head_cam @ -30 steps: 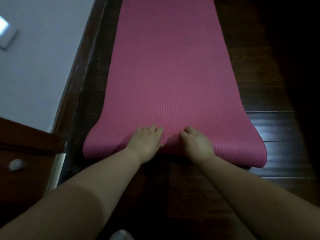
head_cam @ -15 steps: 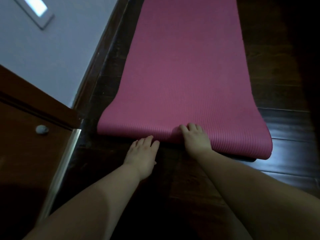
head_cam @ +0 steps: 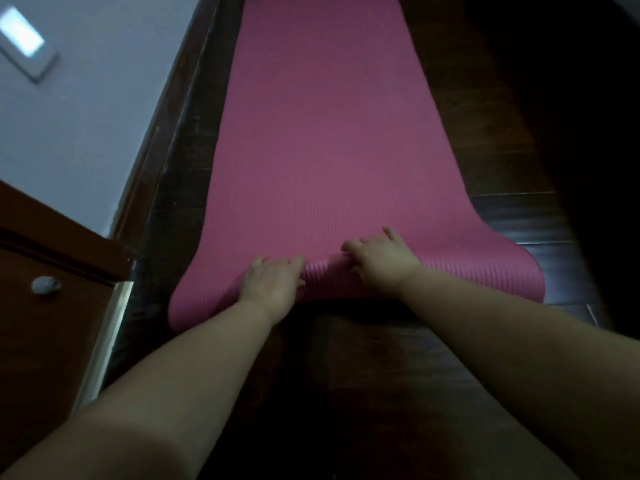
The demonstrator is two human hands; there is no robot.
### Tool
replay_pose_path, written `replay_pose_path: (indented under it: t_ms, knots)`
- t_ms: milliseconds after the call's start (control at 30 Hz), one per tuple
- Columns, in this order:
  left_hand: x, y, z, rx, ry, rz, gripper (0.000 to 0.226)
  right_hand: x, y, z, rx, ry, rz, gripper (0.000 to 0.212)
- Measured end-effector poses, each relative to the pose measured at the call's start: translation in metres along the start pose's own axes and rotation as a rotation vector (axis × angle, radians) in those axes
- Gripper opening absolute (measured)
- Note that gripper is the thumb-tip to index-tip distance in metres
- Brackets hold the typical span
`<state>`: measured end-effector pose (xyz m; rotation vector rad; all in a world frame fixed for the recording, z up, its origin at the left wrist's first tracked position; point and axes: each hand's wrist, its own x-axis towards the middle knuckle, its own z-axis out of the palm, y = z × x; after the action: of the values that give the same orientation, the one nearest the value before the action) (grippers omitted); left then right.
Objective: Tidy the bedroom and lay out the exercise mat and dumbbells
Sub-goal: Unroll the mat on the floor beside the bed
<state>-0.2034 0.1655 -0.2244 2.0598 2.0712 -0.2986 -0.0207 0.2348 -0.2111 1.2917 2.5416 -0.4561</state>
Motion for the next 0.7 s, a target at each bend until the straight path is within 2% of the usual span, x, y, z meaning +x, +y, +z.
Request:
replay_pose_path:
  t_ms: [67,133,267,400,600,700]
  knots:
    - [0.014,-0.002,-0.013,-0.051,0.036,-0.019,0.029,-0.019,-0.007,0.006,-0.078,0.191,-0.005,0.045]
    - [0.028,-0.010,-0.026,-0.074,0.031,-0.014,0.035,-0.031,-0.015,0.011,-0.137,0.295,-0.047,0.052]
    - [0.039,-0.038,-0.044,-0.205,-0.065,-0.030,0.040,-0.030,-0.023,0.023,-0.261,0.270,-0.092,0.072]
    - [0.043,-0.041,-0.052,-0.336,-0.083,0.012,0.039,-0.016,-0.021,0.018,-0.228,0.328,0.005,0.071]
    - [0.037,-0.037,-0.039,-0.265,0.027,0.011,0.043,0.006,-0.009,0.010,-0.215,0.375,-0.020,0.065]
    - [0.028,-0.031,-0.030,-0.161,0.146,-0.072,0.044,0.012,-0.008,0.010,-0.151,0.348,-0.043,0.058]
